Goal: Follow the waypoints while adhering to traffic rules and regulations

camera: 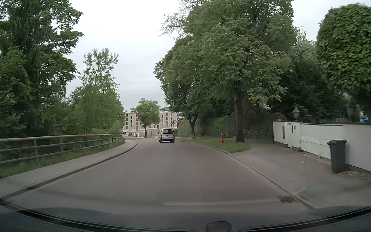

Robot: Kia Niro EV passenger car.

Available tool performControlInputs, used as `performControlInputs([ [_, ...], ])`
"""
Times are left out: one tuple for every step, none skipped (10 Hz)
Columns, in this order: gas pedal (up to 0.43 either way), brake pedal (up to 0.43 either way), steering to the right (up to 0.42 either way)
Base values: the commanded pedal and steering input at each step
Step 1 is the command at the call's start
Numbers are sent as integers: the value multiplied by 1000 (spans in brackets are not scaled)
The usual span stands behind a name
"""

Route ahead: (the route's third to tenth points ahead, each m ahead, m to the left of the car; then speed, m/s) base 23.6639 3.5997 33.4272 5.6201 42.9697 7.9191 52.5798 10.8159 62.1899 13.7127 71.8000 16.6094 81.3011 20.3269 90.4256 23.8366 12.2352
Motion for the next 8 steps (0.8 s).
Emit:
performControlInputs([
  [47, 0, -22],
  [47, 0, -23],
  [47, 0, -25],
  [47, 0, -27],
  [47, 0, -29],
  [47, 0, -31],
  [47, 0, -32],
  [47, 0, -33],
])
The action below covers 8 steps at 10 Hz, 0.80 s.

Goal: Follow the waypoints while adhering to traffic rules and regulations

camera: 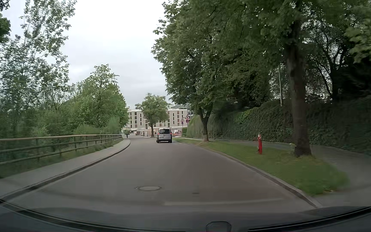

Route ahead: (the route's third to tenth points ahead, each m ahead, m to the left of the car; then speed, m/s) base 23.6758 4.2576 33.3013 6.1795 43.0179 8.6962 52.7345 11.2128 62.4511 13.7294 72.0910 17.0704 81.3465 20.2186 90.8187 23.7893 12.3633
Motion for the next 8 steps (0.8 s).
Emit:
performControlInputs([
  [47, 0, -35],
  [47, 0, -36],
  [47, 0, -39],
  [47, 0, -41],
  [47, 0, -42],
  [47, 0, -43],
  [47, 0, -43],
  [47, 0, -43],
])
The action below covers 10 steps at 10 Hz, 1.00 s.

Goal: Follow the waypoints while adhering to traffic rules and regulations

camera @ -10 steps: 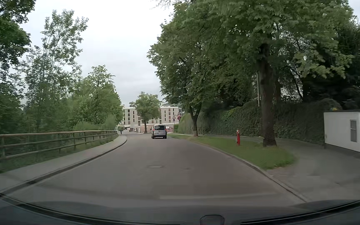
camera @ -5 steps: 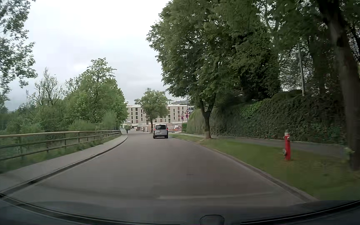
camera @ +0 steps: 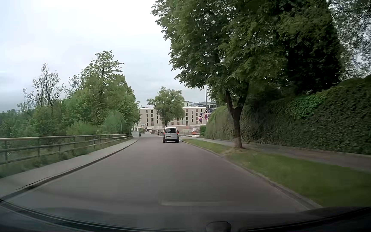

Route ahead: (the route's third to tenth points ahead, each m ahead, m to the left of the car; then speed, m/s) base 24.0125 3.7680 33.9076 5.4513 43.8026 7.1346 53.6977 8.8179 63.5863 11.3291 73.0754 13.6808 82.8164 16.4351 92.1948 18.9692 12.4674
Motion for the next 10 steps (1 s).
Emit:
performControlInputs([
  [47, 0, -44],
  [47, 0, -43],
  [47, 0, -42],
  [47, 0, -42],
  [47, 0, -41],
  [47, 0, -40],
  [47, 0, -39],
  [47, 0, -38],
  [47, 0, -37],
  [47, 0, -36],
])
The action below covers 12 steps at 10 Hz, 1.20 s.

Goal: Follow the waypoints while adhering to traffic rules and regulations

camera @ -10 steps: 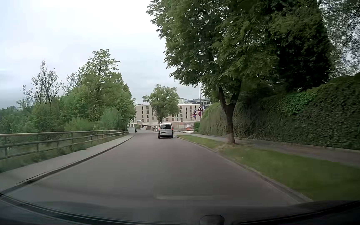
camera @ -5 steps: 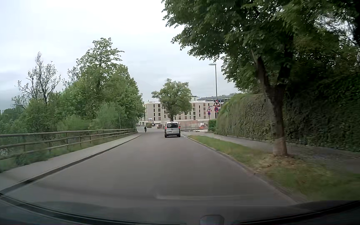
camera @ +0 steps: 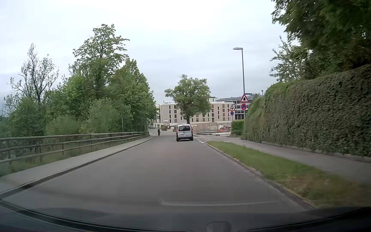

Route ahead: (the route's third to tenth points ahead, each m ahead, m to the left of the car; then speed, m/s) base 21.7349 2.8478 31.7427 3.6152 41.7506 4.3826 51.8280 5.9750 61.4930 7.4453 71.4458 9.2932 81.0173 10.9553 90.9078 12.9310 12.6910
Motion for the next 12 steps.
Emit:
performControlInputs([
  [47, 0, -36],
  [47, 0, -34],
  [47, 0, -32],
  [47, 0, -27],
  [39, 0, -22],
  [39, 0, -20],
  [39, 0, -16],
  [39, 0, -12],
  [28, 0, -10],
  [8, 0, -10],
  [8, 0, -10],
  [0, 0, -9],
])
